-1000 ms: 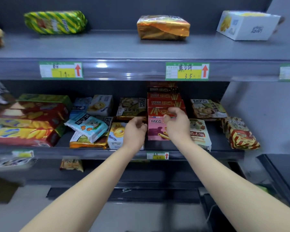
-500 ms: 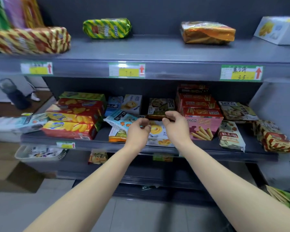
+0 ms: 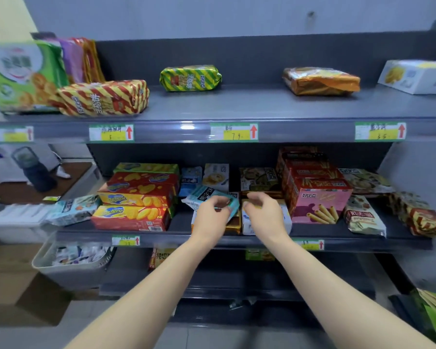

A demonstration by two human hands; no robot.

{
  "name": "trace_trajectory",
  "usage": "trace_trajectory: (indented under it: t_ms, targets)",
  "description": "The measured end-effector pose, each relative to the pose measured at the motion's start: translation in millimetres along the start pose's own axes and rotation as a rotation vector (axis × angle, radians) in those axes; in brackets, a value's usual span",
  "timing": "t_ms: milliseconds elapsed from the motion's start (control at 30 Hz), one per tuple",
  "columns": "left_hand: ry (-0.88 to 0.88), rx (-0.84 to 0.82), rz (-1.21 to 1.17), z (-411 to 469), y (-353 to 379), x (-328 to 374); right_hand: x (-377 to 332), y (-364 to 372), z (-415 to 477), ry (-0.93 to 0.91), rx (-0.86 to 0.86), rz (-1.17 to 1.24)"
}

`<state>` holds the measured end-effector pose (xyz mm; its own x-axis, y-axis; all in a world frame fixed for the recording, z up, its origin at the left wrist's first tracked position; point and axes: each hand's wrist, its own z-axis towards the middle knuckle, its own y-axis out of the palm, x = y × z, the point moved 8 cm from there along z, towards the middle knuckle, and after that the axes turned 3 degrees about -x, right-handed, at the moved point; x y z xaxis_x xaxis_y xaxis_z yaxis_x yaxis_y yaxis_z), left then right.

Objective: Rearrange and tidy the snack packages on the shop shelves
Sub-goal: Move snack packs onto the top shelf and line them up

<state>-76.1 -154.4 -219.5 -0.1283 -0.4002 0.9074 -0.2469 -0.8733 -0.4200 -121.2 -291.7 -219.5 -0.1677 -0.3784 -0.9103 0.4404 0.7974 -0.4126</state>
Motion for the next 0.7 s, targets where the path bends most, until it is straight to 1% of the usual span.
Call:
trace_trajectory:
  t_ms: [467,700]
  targets:
    - [-0.056,0.147,0.021,-8,-43,-3,-17,24,15,-0.051,-0.133,0.018]
    - [-0.132,0.189,0.078,-13,-41,-19,6,16,20,0.016,-0.175,0.021]
